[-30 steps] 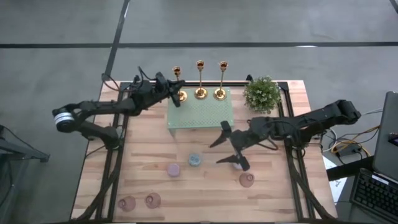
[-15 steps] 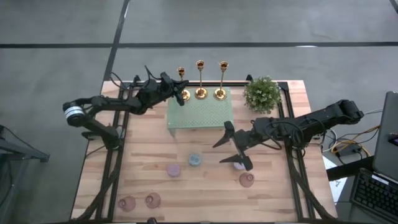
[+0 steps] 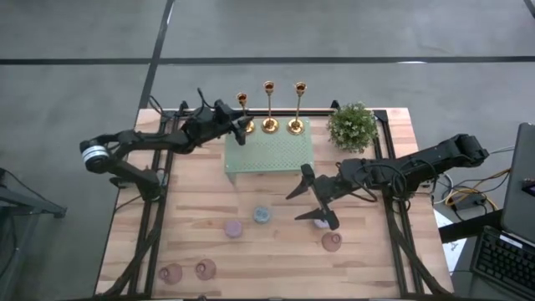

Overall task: Pick & Place candle stick holders
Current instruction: Put the blue scented candle on the shelf

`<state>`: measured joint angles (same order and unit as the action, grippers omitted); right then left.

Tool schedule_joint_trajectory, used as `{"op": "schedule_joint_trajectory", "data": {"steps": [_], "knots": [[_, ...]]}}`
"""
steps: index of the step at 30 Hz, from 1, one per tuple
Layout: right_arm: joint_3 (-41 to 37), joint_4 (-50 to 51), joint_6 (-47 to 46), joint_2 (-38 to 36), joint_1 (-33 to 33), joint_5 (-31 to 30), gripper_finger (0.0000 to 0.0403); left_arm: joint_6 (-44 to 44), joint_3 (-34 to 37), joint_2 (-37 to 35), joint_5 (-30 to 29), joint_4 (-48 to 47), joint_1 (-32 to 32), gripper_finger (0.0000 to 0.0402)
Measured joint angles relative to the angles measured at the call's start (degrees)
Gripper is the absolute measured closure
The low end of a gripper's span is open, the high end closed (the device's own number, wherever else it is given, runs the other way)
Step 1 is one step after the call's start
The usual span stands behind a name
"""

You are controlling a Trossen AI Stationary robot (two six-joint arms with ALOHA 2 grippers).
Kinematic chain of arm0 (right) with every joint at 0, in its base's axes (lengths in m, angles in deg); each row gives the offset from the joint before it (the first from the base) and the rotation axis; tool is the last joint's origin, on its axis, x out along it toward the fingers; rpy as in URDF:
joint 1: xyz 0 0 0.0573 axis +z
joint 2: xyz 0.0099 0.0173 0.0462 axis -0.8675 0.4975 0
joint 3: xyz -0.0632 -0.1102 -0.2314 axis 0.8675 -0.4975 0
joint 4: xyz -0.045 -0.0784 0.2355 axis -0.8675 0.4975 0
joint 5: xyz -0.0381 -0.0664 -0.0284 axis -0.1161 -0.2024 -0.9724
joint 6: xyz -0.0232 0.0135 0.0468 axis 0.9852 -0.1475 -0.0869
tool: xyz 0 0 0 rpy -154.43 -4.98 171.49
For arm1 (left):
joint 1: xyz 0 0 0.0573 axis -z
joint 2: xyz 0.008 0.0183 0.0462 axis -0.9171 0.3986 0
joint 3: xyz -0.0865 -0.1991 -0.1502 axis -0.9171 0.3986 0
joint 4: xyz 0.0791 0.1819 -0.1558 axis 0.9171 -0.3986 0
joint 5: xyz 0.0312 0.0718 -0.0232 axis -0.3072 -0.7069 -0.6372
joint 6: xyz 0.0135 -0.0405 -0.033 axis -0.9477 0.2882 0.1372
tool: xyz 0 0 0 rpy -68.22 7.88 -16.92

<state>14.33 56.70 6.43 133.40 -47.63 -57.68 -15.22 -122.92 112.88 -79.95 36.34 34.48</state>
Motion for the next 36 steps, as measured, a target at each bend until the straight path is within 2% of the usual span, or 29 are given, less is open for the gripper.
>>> {"op": "schedule_joint_trajectory", "data": {"steps": [3, 7, 11, 14, 17, 19, 22, 23, 25, 29, 36], "knots": [[0.00, 0.20, -0.07, -0.02, 0.31, 0.09, 0.0118, -1.23, 0.00, -4.60, 1.61, -7.75, 0.00, 0.0212], [-0.09, 0.24, 0.43, -0.11, 0.86, 0.08, 0.0122, -3.71, 0.00, -12.56, 2.25, -20.30, 0.00, 0.0190], [-0.11, 0.29, 0.54, -0.11, 0.96, 0.08, 0.0120, -3.24, 0.00, -20.41, 8.86, -32.58, 0.68, 0.0189], [-0.11, 0.29, 0.54, -0.11, 0.96, 0.09, 0.0116, -2.92, 0.23, -24.88, 14.11, -39.40, 2.98, 0.0210], [-0.11, 0.29, 0.54, -0.07, 0.99, 0.09, 0.0113, -1.30, 2.16, -28.32, 17.82, -37.06, 7.53, 0.0257], [-0.11, 0.27, 0.56, -0.08, 1.12, 0.07, 0.0112, -0.25, 3.66, -29.36, 18.77, -33.65, 12.27, 0.0303], [-0.11, 0.27, 0.58, -0.11, 1.40, 0.09, 0.0115, -0.41, 5.23, -29.45, 15.91, -31.44, 19.59, 0.0378], [-0.11, 0.26, 0.58, -0.11, 1.53, 0.09, 0.0117, -0.50, 5.57, -29.08, 14.04, -30.06, 22.08, 0.0389], [-0.11, 0.24, 0.58, -0.11, 1.49, 0.08, 0.0121, -0.69, 5.84, -27.74, 11.27, -26.07, 26.67, 0.0392], [-0.11, 0.12, 0.58, -0.11, 1.49, 0.08, 0.0128, -1.71, 5.84, -23.48, 10.68, -17.63, 32.76, 0.0397], [-0.11, 0.03, 0.58, -0.11, 1.49, 0.09, 0.0136, -1.00, 4.67, -12.30, 8.86, -7.83, 34.89, 0.0399]]}}
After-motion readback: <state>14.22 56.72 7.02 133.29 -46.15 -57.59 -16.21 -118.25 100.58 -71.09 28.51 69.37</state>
